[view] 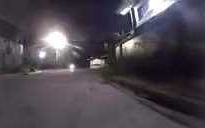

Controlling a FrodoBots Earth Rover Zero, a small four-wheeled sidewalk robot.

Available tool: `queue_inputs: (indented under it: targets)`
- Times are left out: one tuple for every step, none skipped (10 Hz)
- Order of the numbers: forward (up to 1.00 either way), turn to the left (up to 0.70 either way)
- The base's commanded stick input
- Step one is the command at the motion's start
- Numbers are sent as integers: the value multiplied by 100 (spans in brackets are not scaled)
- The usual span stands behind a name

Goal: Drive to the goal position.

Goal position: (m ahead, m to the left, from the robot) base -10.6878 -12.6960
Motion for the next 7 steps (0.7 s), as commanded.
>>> queue_inputs:
  targets:
    - [70, 0]
    - [70, 0]
    - [70, 0]
    - [70, 0]
    - [70, 0]
    - [70, 0]
    - [70, 0]
